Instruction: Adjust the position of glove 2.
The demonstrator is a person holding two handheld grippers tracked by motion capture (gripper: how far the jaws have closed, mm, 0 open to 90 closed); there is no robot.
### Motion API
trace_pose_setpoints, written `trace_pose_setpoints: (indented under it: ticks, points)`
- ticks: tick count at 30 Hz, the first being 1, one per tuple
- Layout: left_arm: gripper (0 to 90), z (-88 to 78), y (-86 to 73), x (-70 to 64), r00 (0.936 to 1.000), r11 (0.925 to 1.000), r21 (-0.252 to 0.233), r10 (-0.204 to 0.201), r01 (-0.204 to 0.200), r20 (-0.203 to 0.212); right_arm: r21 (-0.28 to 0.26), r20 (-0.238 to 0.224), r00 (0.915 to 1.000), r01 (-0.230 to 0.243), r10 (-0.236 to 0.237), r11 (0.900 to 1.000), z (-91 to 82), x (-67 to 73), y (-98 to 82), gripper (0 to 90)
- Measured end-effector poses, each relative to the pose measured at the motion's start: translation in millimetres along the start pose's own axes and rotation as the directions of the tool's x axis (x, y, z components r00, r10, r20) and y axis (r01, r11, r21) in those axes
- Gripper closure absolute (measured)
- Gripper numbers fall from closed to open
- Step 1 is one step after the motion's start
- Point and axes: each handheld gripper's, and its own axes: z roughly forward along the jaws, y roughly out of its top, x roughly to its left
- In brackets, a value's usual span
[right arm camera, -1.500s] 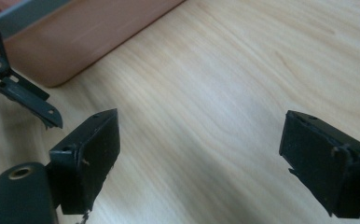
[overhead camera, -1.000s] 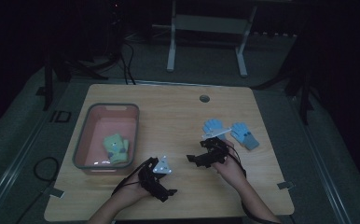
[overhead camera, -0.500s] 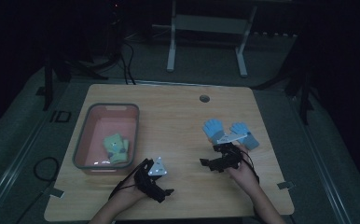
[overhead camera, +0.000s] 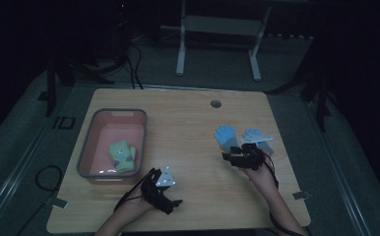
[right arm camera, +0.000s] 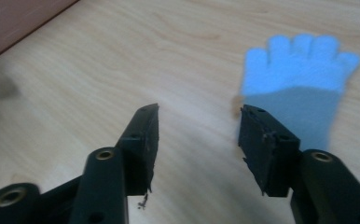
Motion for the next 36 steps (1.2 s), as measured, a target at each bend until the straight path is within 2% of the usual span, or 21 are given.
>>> trace_pose_setpoints:
  ticks: [2, 6, 9, 11, 14, 16, 18, 19, 21, 24, 29, 31, 36]
  points:
    - [2.4, 0.6, 0.1, -0.3, 1.0000, 1.0000, -0.001, 0.005, -0.005, -0.001, 0.006, 0.031, 0.9990, 0.031, -0.031, 1.000, 1.5, -4.5, 3.7, 46.2]
    - [2.4, 2.3, 0.7, -3.1, 0.9993, 0.9995, 0.010, 0.030, -0.030, -0.021, 0.015, 0.062, 0.9970, 0.045, -0.046, 0.999, 6.6, -14.5, 12.4, 45.6]
    - [2.4, 1.9, 1.3, -4.5, 0.9997, 0.9997, -0.002, 0.023, -0.023, -0.013, 0.017, 0.081, 0.9939, 0.073, -0.074, 0.997, 13.3, -22.1, 18.1, 42.4]
    - [2.4, 1.8, 1.1, -3.5, 0.9998, 0.9998, 0.001, 0.018, -0.018, -0.009, 0.022, 0.115, 0.9893, 0.089, -0.091, 0.996, 18.3, -27.5, 21.7, 40.4]
    - [2.3, 1.7, 0.1, -1.7, 1.0000, 1.0000, 0.000, 0.006, -0.006, -0.005, 0.021, 0.142, 0.9850, 0.096, -0.098, 0.995, 24.6, -36.6, 27.4, 42.2]
    - [2.4, 2.0, -0.4, -1.3, 1.0000, 1.0000, 0.000, 0.006, -0.006, -0.007, 0.022, 0.128, 0.9879, 0.085, -0.087, 0.996, 28.2, -42.8, 31.4, 45.0]
    - [2.4, 2.3, -0.5, -1.2, 1.0000, 1.0000, 0.003, 0.008, -0.008, -0.006, 0.040, 0.135, 0.9858, 0.096, -0.100, 0.995, 33.2, -47.2, 34.6, 50.7]
    - [2.4, 2.5, -0.6, -1.5, 0.9999, 0.9999, 0.003, 0.011, -0.011, -0.006, 0.049, 0.129, 0.9866, 0.095, -0.100, 0.994, 36.2, -49.4, 35.6, 50.8]
    - [2.3, 2.7, -0.9, -1.5, 0.9999, 0.9998, 0.009, 0.016, -0.016, -0.002, 0.056, 0.124, 0.9880, 0.085, -0.092, 0.995, 42.5, -53.1, 36.3, 57.1]
    - [2.3, 2.5, -1.3, -1.4, 0.9999, 0.9999, 0.006, 0.012, -0.012, 0.000, 0.062, 0.113, 0.9893, 0.087, -0.093, 0.994, 52.1, -56.7, 35.7, 57.6]
    - [2.3, 1.3, -1.4, -0.5, 1.0000, 1.0000, -0.001, 0.008, -0.008, 0.004, 0.080, 0.136, 0.9859, 0.087, -0.098, 0.993, 65.3, -63.2, 33.0, 56.7]
    - [2.3, 1.4, -1.5, -0.3, 1.0000, 1.0000, -0.001, 0.007, -0.007, 0.004, 0.096, 0.137, 0.9865, 0.077, -0.090, 0.992, 69.7, -64.4, 29.6, 58.6]
    - [2.4, 2.1, -1.7, -0.1, 1.0000, 1.0000, 0.000, 0.007, -0.007, 0.004, 0.083, 0.137, 0.9874, 0.069, -0.080, 0.994, 70.9, -62.6, 25.6, 64.8]
